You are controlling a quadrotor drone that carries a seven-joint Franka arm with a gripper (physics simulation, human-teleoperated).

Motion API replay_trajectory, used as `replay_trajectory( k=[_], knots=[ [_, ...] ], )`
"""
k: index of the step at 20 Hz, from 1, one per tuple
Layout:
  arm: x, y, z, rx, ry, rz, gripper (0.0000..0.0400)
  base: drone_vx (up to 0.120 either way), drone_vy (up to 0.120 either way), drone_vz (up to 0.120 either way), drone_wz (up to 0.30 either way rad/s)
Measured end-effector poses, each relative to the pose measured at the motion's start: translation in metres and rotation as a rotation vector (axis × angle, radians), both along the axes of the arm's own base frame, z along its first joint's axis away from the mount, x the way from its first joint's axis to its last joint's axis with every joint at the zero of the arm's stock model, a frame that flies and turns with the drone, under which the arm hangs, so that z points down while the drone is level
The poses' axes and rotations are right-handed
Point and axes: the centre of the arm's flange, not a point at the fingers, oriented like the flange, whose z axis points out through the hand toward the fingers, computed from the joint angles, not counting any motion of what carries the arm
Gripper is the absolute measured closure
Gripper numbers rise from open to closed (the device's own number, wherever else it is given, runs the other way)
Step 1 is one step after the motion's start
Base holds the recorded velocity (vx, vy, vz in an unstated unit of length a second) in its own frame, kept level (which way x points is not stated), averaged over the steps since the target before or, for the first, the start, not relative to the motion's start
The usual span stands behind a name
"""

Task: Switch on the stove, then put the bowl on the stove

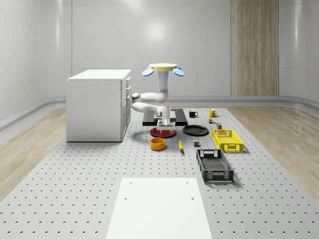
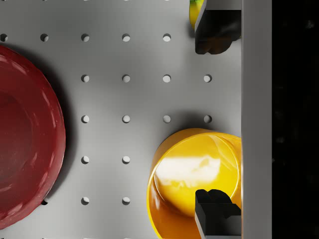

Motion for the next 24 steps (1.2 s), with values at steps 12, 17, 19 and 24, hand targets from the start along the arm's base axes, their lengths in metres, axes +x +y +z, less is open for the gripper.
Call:
replay_trajectory(
  k=[12,17,19,24],
  knots=[
    [0.000,0.003,0.030,0.000,0.000,0.000,0.0000,0.023,0.000,0.000,0.000],
    [0.000,0.009,0.045,0.000,0.000,0.000,0.0000,0.000,0.000,0.000,0.000],
    [0.000,0.011,0.051,0.000,0.000,0.000,0.0000,0.000,0.000,0.000,0.000],
    [0.000,0.018,0.064,0.000,0.000,0.000,0.0000,0.000,0.000,0.000,0.000]
  ],
)
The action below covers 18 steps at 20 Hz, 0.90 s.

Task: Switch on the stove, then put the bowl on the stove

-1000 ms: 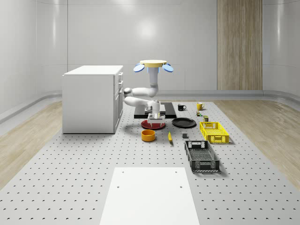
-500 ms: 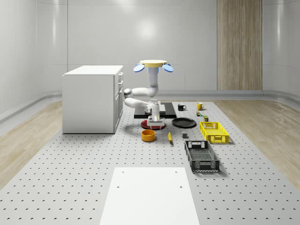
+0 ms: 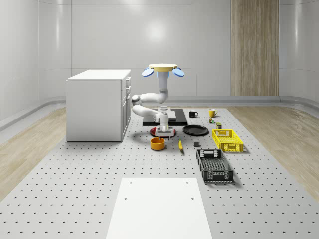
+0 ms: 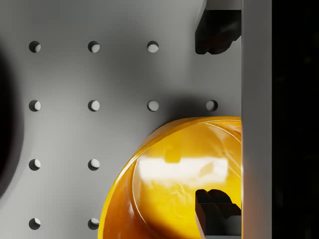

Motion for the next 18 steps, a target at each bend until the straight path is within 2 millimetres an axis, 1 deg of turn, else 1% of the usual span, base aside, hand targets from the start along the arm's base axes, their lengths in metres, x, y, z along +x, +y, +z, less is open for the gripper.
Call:
replay_trajectory(
  k=[5,8,13,18],
  knots=[
    [0.000,0.003,0.011,0.000,0.000,0.000,0.0000,0.000,0.000,0.000,0.000],
    [0.005,0.003,0.013,0.000,0.000,0.000,0.0000,0.000,0.000,0.000,0.000],
    [0.008,-0.001,0.016,0.000,0.000,0.000,0.0000,0.000,0.000,0.000,0.000],
    [0.011,-0.003,0.022,0.000,0.000,0.000,0.0000,0.000,0.000,0.000,0.000]
  ],
)
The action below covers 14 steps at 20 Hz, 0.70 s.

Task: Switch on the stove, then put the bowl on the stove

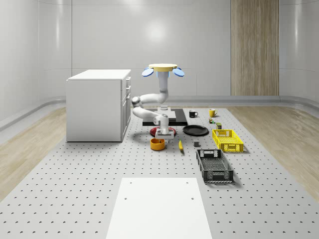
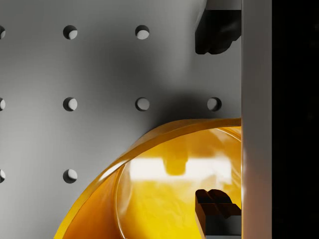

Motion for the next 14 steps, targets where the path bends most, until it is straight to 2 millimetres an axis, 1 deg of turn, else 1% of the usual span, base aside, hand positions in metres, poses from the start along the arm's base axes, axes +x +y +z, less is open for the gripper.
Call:
replay_trajectory(
  k=[9,10,11,12,14],
  knots=[
    [0.0042,0.0019,0.0033,0.000,0.000,0.000,0.0000,0.000,0.000,0.000,0.000],
    [0.0044,0.0021,0.0034,0.000,0.000,0.000,0.0066,0.000,0.000,0.000,0.000],
    [0.0045,0.0023,0.0035,0.000,0.000,0.000,0.0118,0.000,0.000,0.000,0.000],
    [0.0046,0.0025,0.0035,0.000,0.000,0.000,0.0158,0.000,0.000,0.000,0.000],
    [0.0047,0.0027,0.0036,0.000,0.000,0.000,0.0214,0.000,0.000,0.000,0.000]
  ],
)
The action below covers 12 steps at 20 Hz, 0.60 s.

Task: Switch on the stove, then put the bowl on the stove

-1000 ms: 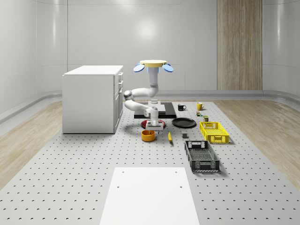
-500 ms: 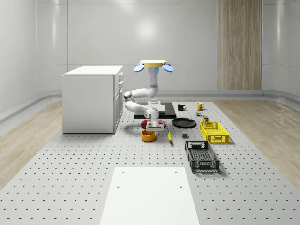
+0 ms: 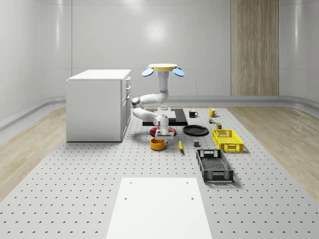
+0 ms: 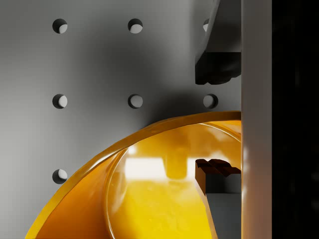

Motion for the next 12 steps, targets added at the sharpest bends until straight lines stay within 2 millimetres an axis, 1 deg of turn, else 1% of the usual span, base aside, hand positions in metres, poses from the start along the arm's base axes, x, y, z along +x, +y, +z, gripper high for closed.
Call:
replay_trajectory(
  k=[2,5,8,12],
  knots=[
    [0.0001,0.0001,0.0001,0.000,0.000,0.000,0.0248,0.000,0.000,0.000,0.000],
    [0.0001,0.0002,0.0001,0.000,0.000,0.000,0.0275,0.000,0.000,0.000,0.000],
    [0.0002,0.0003,0.0001,0.000,0.000,0.000,0.0288,0.000,0.000,0.000,0.000],
    [0.0002,0.0003,-0.0023,0.000,0.000,0.000,0.0296,0.000,0.000,0.000,0.000]
  ],
)
